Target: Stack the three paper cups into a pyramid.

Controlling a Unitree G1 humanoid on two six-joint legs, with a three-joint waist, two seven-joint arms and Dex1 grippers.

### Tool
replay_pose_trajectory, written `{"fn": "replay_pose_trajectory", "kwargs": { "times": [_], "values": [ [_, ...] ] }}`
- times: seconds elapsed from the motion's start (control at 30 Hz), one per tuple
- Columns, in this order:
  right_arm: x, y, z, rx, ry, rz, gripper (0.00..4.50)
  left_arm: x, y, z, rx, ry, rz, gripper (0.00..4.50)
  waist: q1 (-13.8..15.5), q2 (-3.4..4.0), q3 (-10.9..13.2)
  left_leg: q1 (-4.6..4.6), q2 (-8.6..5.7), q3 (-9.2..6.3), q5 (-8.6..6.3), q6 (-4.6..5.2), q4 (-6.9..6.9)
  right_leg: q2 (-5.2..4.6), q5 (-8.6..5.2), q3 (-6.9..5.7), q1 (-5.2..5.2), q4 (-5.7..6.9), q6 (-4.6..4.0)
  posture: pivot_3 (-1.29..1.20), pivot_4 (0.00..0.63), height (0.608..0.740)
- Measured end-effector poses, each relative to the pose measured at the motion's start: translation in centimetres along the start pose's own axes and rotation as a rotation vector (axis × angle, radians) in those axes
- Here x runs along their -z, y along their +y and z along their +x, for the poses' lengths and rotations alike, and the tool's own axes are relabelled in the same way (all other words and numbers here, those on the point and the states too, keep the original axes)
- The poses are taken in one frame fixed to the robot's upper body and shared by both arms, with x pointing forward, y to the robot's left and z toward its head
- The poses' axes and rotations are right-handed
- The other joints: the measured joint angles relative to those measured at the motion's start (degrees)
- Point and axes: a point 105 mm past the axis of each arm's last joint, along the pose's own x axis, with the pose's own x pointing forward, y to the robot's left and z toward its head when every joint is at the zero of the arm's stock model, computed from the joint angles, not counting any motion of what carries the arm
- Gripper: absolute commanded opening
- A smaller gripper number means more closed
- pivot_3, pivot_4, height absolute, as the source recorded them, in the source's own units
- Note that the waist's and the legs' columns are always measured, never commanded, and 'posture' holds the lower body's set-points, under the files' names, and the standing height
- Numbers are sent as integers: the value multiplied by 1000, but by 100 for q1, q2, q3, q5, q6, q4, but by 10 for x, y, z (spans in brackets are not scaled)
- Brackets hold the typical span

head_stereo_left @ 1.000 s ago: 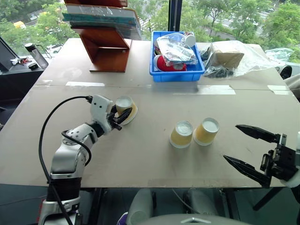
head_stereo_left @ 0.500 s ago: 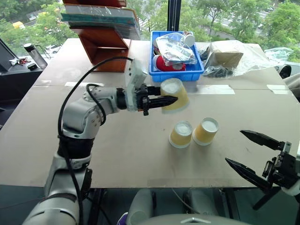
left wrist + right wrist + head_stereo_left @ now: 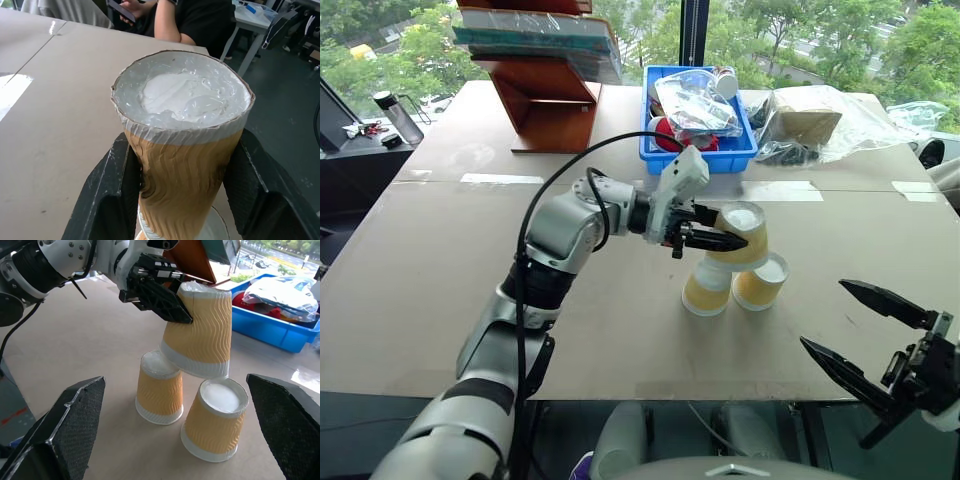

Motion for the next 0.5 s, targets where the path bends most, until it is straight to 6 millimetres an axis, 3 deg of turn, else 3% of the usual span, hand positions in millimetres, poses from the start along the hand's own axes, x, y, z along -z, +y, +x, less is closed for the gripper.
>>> {"fn": "replay_pose_trajectory", "kwargs": {
  "times": [0.43,0.47,0.5],
  "values": [
    [5,4,-9,41,18,14,4500,0,-3,15,14,62,22,2038,-1,2,1,-1,0,-2,-1,1,-1,1,-1,0,0,-2,0,0,150,740],
    [5,4,-10,43,18,11,4500,0,-3,15,15,65,25,2760,-1,2,1,0,0,-2,0,1,0,0,-1,3,0,-2,0,0,150,740],
    [5,4,-10,46,16,10,4500,0,-4,15,17,65,26,3166,-1,2,1,0,0,-2,0,1,0,0,-1,3,0,-2,1,0,150,740]
  ]
}}
